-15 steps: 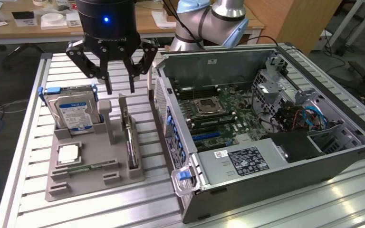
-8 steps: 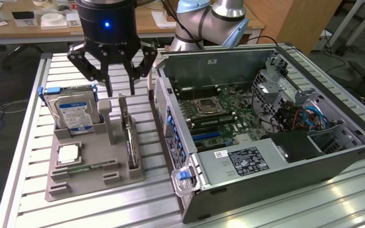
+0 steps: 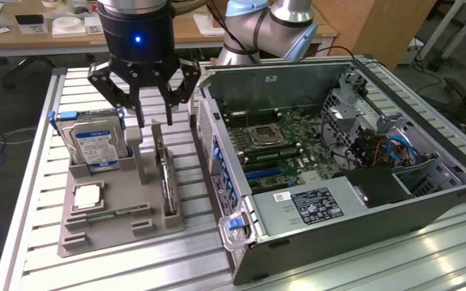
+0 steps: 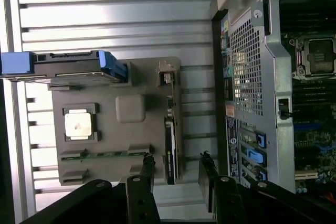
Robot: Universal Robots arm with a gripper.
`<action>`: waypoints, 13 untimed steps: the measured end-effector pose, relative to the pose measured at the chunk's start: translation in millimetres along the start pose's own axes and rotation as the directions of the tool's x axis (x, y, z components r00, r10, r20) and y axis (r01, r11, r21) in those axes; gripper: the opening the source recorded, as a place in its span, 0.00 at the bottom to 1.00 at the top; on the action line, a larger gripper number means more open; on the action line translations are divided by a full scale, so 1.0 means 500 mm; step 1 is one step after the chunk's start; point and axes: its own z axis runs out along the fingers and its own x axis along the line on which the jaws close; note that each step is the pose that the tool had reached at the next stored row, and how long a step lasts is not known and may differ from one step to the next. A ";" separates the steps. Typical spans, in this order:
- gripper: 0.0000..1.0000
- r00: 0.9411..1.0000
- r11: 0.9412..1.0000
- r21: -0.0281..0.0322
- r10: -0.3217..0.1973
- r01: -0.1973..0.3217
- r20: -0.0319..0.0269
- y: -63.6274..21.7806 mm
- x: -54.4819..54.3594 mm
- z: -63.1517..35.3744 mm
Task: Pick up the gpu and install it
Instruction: 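Pick up the gpu and move the gpu toward the slot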
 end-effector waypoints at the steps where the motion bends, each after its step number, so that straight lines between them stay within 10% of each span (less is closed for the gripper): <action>1: 0.47 1.000 1.000 0.000 0.000 0.000 0.000 0.000 0.000 0.003; 13: 0.47 1.000 1.000 -0.001 0.000 0.000 0.000 -0.001 0.001 0.020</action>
